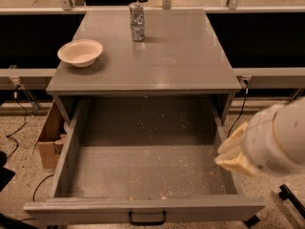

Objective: Close top drawer

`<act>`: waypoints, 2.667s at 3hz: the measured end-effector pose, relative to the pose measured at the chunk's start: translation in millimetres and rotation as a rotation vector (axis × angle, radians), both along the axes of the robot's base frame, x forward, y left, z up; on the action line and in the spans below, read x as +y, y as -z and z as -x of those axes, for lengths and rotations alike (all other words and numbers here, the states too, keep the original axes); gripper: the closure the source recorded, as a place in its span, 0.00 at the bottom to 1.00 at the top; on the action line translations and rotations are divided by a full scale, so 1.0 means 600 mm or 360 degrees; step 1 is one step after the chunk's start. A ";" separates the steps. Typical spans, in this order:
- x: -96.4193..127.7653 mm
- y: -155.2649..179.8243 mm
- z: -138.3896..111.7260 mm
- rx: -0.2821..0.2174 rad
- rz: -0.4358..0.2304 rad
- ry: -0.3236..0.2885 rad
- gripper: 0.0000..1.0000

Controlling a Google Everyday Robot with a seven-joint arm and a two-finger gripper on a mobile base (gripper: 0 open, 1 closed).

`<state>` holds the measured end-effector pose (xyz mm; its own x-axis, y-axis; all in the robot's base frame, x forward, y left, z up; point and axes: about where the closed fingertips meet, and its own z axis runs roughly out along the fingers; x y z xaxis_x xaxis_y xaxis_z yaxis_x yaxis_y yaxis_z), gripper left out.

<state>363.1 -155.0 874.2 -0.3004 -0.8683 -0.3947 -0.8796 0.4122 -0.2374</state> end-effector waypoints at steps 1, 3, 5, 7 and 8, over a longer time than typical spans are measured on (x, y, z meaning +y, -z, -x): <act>0.024 0.140 0.057 0.0180 -0.0031 0.0010 0.89; 0.051 0.391 0.200 0.0512 0.0011 -0.0033 1.00; 0.078 0.553 0.206 0.0530 -0.0103 -0.0067 1.00; 0.026 0.575 0.072 0.0316 -0.0040 -0.0081 1.00; 0.007 0.570 0.039 0.0266 -0.0012 -0.0080 1.00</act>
Offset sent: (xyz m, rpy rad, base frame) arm -0.1855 0.0230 -0.3230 -0.0812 0.5220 0.0343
